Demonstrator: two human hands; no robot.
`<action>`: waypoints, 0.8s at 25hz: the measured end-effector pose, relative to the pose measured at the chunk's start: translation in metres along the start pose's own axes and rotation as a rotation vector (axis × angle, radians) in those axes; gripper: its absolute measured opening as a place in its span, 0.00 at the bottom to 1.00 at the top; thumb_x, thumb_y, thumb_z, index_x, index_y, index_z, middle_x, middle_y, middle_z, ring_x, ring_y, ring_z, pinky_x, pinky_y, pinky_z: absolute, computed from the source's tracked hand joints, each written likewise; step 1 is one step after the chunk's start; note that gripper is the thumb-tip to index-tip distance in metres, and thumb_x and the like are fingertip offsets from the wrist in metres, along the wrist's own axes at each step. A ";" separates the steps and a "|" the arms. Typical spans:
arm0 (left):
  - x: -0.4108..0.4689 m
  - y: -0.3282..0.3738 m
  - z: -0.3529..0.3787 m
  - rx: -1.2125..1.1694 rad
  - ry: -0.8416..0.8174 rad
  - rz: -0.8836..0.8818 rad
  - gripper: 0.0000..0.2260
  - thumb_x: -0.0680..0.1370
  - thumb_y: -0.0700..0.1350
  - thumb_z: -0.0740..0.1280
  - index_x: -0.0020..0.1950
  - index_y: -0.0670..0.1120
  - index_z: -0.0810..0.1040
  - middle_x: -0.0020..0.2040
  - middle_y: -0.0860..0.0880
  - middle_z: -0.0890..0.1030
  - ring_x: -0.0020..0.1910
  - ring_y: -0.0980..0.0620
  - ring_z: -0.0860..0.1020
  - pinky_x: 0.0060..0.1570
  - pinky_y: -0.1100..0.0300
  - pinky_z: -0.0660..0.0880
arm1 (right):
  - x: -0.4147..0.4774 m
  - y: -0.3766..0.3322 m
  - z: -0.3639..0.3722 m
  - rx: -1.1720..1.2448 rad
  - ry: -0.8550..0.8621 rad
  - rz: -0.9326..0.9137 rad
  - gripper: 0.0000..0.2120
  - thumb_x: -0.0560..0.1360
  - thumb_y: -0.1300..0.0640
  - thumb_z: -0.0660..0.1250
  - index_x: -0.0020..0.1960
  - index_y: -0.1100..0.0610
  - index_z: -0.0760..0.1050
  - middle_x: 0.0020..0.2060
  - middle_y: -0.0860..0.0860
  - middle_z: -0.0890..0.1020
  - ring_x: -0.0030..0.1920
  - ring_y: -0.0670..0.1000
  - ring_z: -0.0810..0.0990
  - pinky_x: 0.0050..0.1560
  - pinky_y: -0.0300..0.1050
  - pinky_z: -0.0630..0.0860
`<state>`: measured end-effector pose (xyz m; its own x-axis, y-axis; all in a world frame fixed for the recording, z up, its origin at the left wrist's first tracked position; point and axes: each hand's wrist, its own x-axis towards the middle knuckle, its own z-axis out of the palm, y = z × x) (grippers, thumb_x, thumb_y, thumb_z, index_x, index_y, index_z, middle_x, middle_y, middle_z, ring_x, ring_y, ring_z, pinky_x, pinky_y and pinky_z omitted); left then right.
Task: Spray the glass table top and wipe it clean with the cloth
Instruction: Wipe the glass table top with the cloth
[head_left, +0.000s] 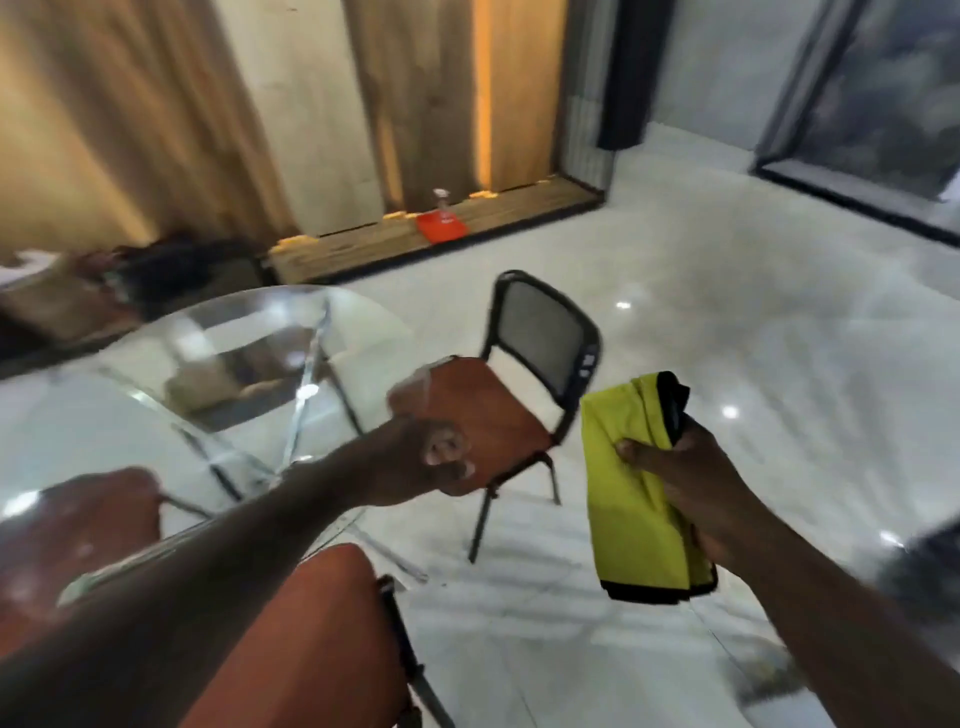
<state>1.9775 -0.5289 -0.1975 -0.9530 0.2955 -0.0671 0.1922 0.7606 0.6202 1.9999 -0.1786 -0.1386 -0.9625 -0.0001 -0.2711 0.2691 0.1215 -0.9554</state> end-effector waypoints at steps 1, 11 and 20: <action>-0.012 -0.006 -0.012 0.006 -0.024 -0.106 0.24 0.71 0.66 0.76 0.53 0.49 0.80 0.47 0.49 0.85 0.49 0.48 0.86 0.53 0.55 0.80 | 0.025 -0.010 0.018 -0.043 -0.089 0.003 0.21 0.77 0.65 0.78 0.67 0.52 0.80 0.53 0.53 0.90 0.54 0.61 0.89 0.59 0.60 0.84; -0.097 -0.177 0.003 -0.100 0.269 -0.945 0.29 0.80 0.58 0.71 0.78 0.48 0.72 0.76 0.45 0.75 0.75 0.45 0.73 0.74 0.51 0.70 | 0.214 0.011 0.285 -0.917 -0.725 -0.344 0.22 0.75 0.62 0.77 0.68 0.57 0.79 0.48 0.51 0.85 0.50 0.56 0.84 0.44 0.34 0.72; -0.094 -0.235 0.116 0.051 0.410 -1.379 0.44 0.82 0.72 0.48 0.85 0.45 0.35 0.84 0.45 0.30 0.83 0.46 0.30 0.83 0.40 0.39 | 0.308 0.141 0.435 -1.516 -1.140 -1.382 0.41 0.80 0.31 0.63 0.88 0.43 0.56 0.88 0.52 0.58 0.85 0.60 0.63 0.80 0.69 0.63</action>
<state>2.0493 -0.6683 -0.4269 -0.3796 -0.8569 -0.3487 -0.9220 0.3194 0.2189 1.7554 -0.5936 -0.4079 0.0542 -0.9724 -0.2269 -0.9978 -0.0614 0.0248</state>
